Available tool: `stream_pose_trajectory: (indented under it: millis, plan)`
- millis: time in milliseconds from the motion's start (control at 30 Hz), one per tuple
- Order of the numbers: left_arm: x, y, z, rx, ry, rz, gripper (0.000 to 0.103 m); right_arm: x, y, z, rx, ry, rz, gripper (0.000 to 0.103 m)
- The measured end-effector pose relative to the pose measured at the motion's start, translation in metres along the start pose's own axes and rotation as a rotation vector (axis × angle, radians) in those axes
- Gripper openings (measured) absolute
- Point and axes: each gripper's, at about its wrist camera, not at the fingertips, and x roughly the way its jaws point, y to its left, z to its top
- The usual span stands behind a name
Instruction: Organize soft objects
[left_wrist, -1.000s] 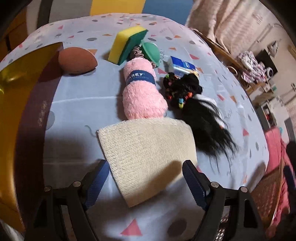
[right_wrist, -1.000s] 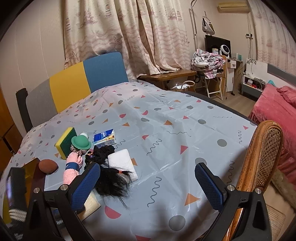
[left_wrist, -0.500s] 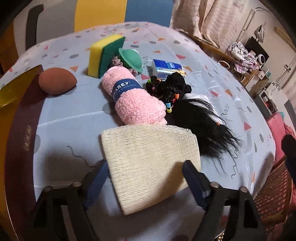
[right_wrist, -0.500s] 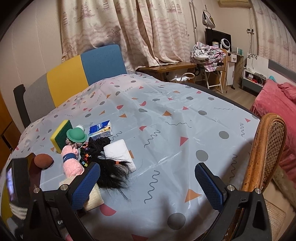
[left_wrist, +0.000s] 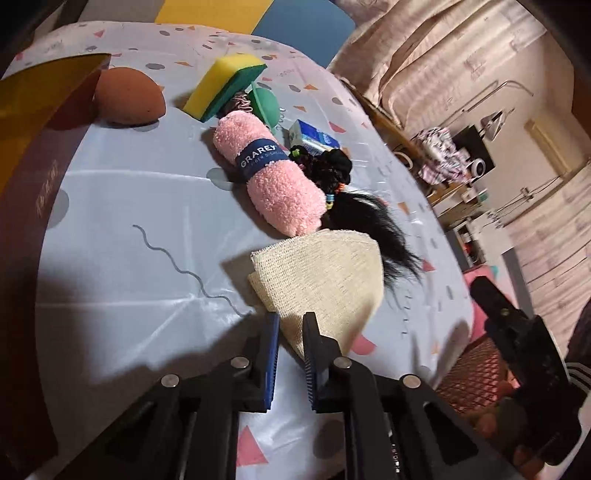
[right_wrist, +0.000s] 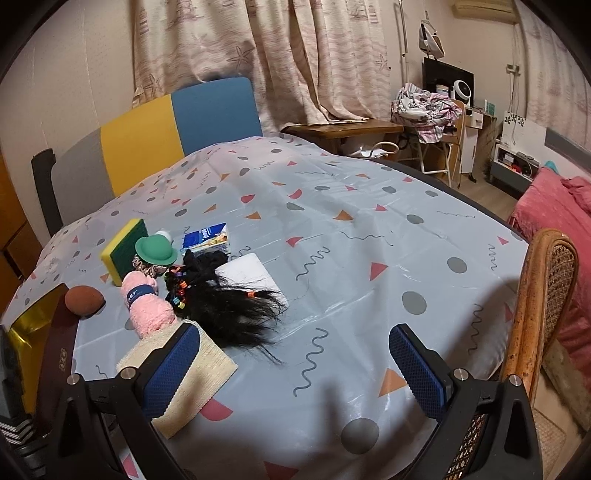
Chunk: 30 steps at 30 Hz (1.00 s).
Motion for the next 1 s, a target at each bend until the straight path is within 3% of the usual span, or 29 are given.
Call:
stream_pose_trajectory:
  millis: [67, 233, 367, 433, 500, 533, 733, 1000]
  plan:
    - [0.000, 0.000, 0.000, -0.013, 0.004, -0.018, 0.012, 0.000, 0.000, 0.000, -0.002, 0.000, -0.003, 0.103]
    - [0.009, -0.002, 0.006, -0.049, 0.025, -0.035, 0.029, 0.001, 0.000, 0.000, -0.001, 0.007, 0.001, 0.103]
    - [0.010, -0.009, 0.010, -0.041, -0.001, -0.091, 0.029, 0.000, 0.000, 0.001, -0.003, 0.002, 0.002, 0.103]
    - [0.017, -0.016, 0.011, -0.012, 0.003, -0.109, 0.027, 0.000, 0.000, 0.001, 0.000, 0.001, 0.000, 0.103]
    - [0.023, -0.020, 0.012, 0.000, 0.024, -0.106, 0.009, 0.000, -0.001, 0.002, 0.006, -0.001, -0.007, 0.103]
    - [0.027, -0.021, 0.013, -0.004, 0.034, -0.107, 0.007, 0.000, -0.002, 0.002, 0.009, -0.003, -0.008, 0.103]
    - [0.018, -0.017, 0.013, -0.024, -0.009, -0.130, 0.003, -0.001, -0.006, 0.005, 0.019, -0.007, -0.013, 0.103]
    - [-0.031, -0.003, 0.014, -0.075, -0.107, -0.194, 0.002, 0.003, -0.001, 0.002, -0.005, 0.007, 0.005, 0.103]
